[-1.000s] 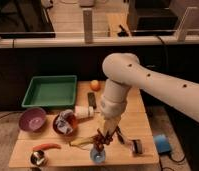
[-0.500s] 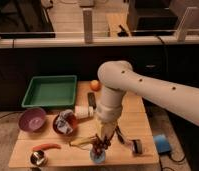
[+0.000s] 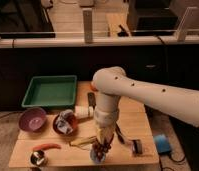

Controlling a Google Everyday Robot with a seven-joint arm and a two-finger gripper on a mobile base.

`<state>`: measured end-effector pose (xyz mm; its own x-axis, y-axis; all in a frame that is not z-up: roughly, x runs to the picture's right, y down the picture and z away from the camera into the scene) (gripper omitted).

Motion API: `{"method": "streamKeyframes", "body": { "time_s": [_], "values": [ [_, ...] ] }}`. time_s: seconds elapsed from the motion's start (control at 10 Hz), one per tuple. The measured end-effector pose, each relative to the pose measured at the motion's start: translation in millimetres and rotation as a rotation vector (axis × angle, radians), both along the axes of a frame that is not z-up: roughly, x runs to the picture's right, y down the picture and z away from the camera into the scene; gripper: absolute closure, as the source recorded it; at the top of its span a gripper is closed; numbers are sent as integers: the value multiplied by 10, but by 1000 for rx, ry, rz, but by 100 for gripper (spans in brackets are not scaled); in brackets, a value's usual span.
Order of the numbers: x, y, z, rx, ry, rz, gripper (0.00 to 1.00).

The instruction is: Place grapes in plastic cup

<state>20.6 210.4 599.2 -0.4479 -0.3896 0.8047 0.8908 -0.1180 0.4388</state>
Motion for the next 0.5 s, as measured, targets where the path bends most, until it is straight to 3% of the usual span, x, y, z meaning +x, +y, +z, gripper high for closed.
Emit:
{"method": "streamKeyframes", "body": {
  "time_s": [0.5],
  "values": [
    [-97,156,340,18,84,25,97]
  ]
}}
